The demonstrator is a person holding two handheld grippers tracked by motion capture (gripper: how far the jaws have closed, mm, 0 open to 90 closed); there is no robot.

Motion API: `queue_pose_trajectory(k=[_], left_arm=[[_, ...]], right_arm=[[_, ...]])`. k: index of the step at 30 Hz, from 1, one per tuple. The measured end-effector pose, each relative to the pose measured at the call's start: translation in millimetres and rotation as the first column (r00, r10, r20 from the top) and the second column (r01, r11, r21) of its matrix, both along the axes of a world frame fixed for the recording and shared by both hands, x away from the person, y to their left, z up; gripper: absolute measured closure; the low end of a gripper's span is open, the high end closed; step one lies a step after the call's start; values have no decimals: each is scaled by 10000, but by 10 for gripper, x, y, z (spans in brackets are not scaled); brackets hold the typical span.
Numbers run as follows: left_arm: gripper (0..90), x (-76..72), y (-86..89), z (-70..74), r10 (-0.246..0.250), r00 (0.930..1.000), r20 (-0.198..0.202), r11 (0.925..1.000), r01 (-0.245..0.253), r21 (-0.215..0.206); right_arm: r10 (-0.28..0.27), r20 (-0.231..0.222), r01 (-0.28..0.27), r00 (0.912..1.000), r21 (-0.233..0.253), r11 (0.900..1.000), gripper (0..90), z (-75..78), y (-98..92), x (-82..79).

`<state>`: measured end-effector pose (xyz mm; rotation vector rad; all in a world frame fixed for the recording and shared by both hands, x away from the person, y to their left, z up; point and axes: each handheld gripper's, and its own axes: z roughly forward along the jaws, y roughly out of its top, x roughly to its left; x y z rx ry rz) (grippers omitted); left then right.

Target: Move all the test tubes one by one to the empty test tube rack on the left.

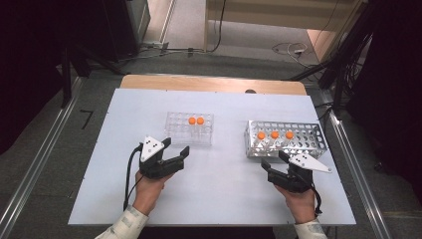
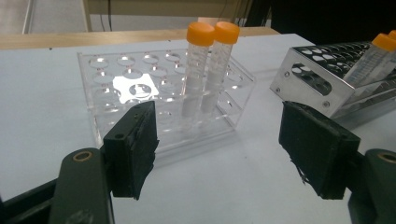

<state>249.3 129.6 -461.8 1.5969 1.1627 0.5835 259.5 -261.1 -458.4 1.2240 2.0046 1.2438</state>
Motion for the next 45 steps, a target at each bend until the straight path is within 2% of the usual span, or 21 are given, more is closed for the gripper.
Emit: queue_pose_trajectory(k=[20,27,40,45], left_arm=[[273,-277,111,-146,-238,9992,-335,9997,236,-43],[273,-294,161,-213,-37,9987,-517,10000,33,-87],[274,-311,134,-207,-75,9991,-420,9999,72,-72],[274,-312,131,-208,-70,9992,-390,10000,67,-71]], right_arm=[[-713,140,715,9974,-95,9974,292,6,-182,73],[-923,270,927,9954,-137,9956,304,7,-222,110],[-1432,381,1439,9890,-156,9895,344,2,-282,241],[-1624,471,1643,9856,-401,9856,380,-24,-275,307]])
